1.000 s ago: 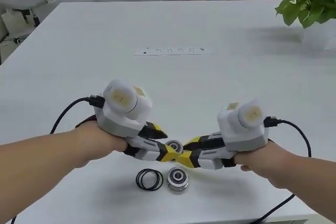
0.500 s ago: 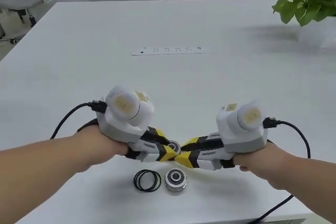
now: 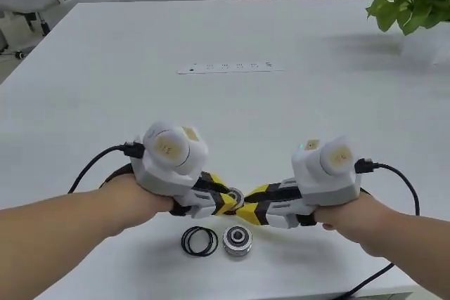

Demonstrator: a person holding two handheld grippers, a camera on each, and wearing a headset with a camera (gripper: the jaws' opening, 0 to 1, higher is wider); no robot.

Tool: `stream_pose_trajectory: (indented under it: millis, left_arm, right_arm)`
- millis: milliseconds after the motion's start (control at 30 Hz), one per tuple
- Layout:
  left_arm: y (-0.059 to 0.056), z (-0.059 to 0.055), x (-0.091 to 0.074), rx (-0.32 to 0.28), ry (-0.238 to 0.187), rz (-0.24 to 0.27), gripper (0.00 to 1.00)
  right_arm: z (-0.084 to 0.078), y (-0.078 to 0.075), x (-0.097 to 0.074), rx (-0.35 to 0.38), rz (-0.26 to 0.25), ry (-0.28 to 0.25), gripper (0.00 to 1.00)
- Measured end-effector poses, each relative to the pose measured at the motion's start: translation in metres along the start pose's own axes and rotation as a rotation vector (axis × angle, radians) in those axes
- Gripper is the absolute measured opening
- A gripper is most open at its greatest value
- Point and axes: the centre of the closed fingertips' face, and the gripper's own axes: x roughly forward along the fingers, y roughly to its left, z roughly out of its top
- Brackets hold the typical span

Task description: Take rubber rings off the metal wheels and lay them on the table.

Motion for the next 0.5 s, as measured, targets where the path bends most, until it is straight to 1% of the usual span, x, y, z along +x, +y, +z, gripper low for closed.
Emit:
stream_pose_trajectory:
  millis: [400, 500]
  left_arm:
    - [-0.0012, -0.0014, 0.0002, 0.002, 0.007, 0.008, 0.13]
    - [-0.0012, -0.0017, 0.0004, 0.003, 0.01, 0.01, 0.13]
  right_arm:
    - [-0.0006, 0.0006, -0.0005, 0.003, -0.006, 0.002, 0.15]
    - [-0.0014, 0.0003, -0.0017, -0.001, -0.009, 0.005, 0.12]
